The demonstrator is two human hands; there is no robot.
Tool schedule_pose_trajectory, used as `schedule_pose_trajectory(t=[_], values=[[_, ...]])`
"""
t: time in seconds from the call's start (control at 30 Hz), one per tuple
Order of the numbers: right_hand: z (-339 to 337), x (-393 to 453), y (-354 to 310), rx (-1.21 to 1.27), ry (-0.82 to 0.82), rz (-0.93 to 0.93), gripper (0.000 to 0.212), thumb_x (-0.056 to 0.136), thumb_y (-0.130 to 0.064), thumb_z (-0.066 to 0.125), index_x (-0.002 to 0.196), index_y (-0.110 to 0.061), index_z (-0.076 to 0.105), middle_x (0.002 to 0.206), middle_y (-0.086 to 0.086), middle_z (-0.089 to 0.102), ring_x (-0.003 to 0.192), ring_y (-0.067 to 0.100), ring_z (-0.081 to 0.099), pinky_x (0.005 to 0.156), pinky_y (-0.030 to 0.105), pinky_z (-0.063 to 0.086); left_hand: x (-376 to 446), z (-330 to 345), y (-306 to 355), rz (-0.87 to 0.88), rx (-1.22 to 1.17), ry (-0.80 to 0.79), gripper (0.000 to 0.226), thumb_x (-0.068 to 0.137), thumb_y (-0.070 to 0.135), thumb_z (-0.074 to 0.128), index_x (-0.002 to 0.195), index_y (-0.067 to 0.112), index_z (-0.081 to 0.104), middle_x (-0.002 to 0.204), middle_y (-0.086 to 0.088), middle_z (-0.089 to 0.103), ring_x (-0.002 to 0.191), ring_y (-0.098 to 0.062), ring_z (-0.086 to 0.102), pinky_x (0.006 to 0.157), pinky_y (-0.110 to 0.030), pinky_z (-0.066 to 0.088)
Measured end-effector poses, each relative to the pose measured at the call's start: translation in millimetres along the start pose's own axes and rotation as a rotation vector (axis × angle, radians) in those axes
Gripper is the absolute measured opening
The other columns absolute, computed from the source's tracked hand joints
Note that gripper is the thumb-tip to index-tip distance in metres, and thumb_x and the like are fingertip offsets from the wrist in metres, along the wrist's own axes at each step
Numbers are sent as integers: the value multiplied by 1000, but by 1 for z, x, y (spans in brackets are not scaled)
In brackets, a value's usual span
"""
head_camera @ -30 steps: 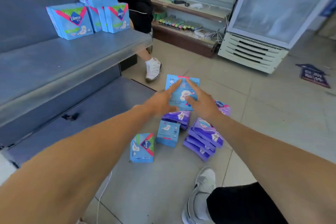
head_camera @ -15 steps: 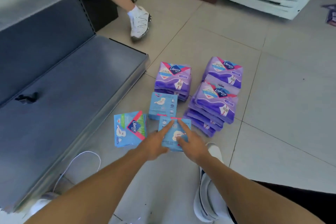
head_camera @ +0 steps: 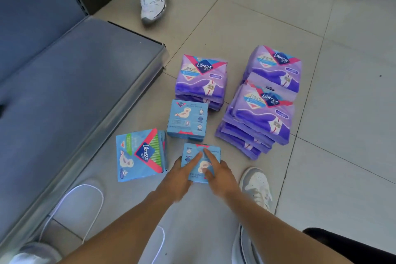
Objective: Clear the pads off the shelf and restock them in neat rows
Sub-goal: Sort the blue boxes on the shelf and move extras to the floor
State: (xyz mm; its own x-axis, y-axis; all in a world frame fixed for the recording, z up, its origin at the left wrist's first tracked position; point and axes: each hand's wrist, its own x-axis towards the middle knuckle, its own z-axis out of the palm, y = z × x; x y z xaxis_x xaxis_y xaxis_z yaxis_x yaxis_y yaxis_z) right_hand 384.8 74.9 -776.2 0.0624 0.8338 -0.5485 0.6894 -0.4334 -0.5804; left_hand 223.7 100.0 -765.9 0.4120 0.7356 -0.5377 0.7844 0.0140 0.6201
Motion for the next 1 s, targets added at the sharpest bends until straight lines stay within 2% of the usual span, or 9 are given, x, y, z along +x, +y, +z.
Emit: schedule_pose_trajectory(t=[0.07, 0.13, 0.23, 0.3, 0.4, 0.57, 0.73, 0.87, 1.0], values=[[-1, 0, -1, -28, -9, -11, 60, 100, -30, 46, 151, -44, 18, 141, 13, 39, 117, 26, 55, 95, 29, 46, 0, -1, 2, -12, 20, -12, 78, 97, 11, 53, 153, 38, 7, 156, -7, 16, 138, -18, 32, 94, -4, 28], [-5, -1, -3, -70, -19, -6, 59, 100, -32, 46, 151, -43, 17, 148, 11, 30, 121, 25, 53, 97, 29, 49, -3, -5, 9, -30, 88, -45, 82, 96, 11, 54, 153, 41, 3, 159, -10, 7, 143, -23, 27, 104, -19, 33], [-17, -8, -14, -184, -7, 28, 58, 101, -37, 43, 152, -43, 14, 157, 10, 16, 132, 29, 43, 102, 34, 48, -11, -16, 24, -82, 227, -67, 86, 97, 16, 55, 152, 44, -5, 161, -14, -7, 144, -31, 26, 108, -32, 37], [-27, -16, -25, -264, -5, 32, 60, 101, -37, 43, 153, -41, 13, 160, 10, 12, 137, 31, 37, 107, 37, 43, -18, -23, 36, -109, 291, -43, 83, 98, 21, 53, 152, 43, -6, 160, -18, -6, 141, -34, 32, 108, -37, 37], [-47, -37, -46, -355, -12, -12, 56, 100, -37, 42, 152, -38, 20, 157, 11, 20, 136, 30, 37, 108, 37, 41, -38, -43, 59, -142, 349, -8, 77, 98, 29, 51, 154, 37, -1, 159, -17, 5, 136, -33, 38, 107, -38, 39], [-102, -89, -99, -558, 62, -122, 42, 99, -31, 39, 140, -25, 42, 137, 13, 45, 125, 32, 46, 100, 37, 43, -90, -98, 102, -66, 449, 84, 61, 93, 37, 54, 147, 27, 28, 150, -8, 30, 134, -27, 38, 107, -41, 39], [-153, -138, -173, -688, 212, -289, 38, 97, -37, 41, 130, -21, 52, 134, 8, 49, 124, 29, 46, 99, 40, 44, -154, -178, 146, -59, 692, 214, 60, 87, 48, 54, 141, 26, 42, 140, -9, 44, 131, -29, 39, 107, -41, 37], [-189, -172, -243, -756, 302, -418, 40, 96, -37, 41, 130, -21, 54, 136, 8, 47, 128, 31, 42, 103, 42, 40, -212, -248, 176, -67, 750, 373, 54, 90, 48, 51, 138, 23, 44, 143, -11, 40, 134, -32, 34, 107, -43, 33], [-222, -205, -321, -770, 409, -532, 35, 93, -35, 42, 120, -21, 58, 127, 6, 51, 121, 29, 44, 96, 38, 41, -272, -308, 188, -116, 759, 532, 56, 93, 49, 45, 142, 21, 42, 149, -12, 35, 137, -32, 29, 112, -45, 29]])
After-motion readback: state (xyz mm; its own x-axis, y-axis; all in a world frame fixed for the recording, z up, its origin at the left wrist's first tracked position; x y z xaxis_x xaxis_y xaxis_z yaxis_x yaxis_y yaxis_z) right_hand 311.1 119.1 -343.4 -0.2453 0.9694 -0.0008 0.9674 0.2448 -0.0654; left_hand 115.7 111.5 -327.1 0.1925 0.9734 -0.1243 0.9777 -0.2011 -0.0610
